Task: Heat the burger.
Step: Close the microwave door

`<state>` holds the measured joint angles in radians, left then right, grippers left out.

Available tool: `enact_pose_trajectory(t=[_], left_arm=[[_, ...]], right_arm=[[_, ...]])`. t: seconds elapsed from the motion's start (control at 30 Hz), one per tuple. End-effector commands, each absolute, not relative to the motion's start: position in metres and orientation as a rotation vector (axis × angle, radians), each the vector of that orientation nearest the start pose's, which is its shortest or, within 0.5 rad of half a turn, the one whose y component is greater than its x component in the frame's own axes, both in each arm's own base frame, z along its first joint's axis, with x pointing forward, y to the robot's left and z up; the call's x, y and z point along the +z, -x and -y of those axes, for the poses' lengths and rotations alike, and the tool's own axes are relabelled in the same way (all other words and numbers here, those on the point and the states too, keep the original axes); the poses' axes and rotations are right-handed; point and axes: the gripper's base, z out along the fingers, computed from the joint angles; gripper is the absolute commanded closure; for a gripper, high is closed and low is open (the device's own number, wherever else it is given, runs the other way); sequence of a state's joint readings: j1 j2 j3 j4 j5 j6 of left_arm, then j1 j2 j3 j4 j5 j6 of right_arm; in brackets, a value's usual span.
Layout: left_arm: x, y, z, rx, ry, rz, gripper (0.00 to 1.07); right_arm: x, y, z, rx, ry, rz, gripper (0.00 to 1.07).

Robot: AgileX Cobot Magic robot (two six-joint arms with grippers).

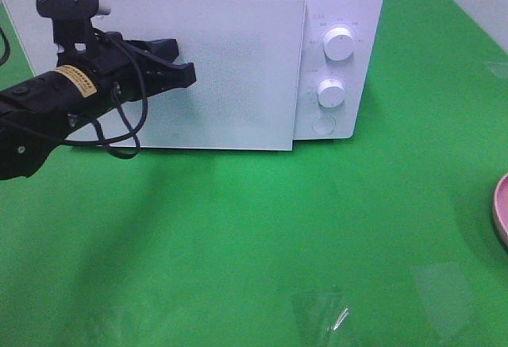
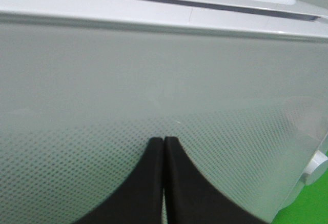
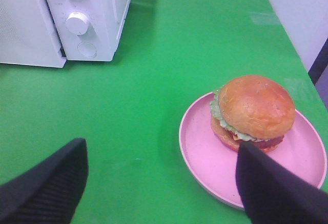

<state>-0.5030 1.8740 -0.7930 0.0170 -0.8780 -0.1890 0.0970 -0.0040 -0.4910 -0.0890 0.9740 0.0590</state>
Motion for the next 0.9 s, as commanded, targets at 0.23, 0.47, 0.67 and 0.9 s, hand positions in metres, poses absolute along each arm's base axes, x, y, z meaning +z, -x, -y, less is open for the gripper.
enact_pose_trajectory(t=[0.23, 0.47, 0.67, 0.9], left_arm=[[0.179, -0.334, 0.202, -0.512, -0.275, -1.679, 1.07], [0.18, -0.342, 0.214, -0.526, -0.281, -1.68, 1.07], [0.183, -0.35, 0.225, -0.539, -0.269, -1.678, 1.07], [0.185, -0.36, 0.236, -0.537, -0.277, -1.674, 1.07]], right_arm=[[0.283, 0.005, 0.007, -0.009, 0.041, -1.921, 0.31], [0.283, 0.005, 0.007, -0.009, 0.041, -1.921, 0.31], [0.283, 0.005, 0.007, -0.009, 0.041, -1.921, 0.31], [0.283, 0.005, 0.007, -0.009, 0.041, -1.921, 0.31]])
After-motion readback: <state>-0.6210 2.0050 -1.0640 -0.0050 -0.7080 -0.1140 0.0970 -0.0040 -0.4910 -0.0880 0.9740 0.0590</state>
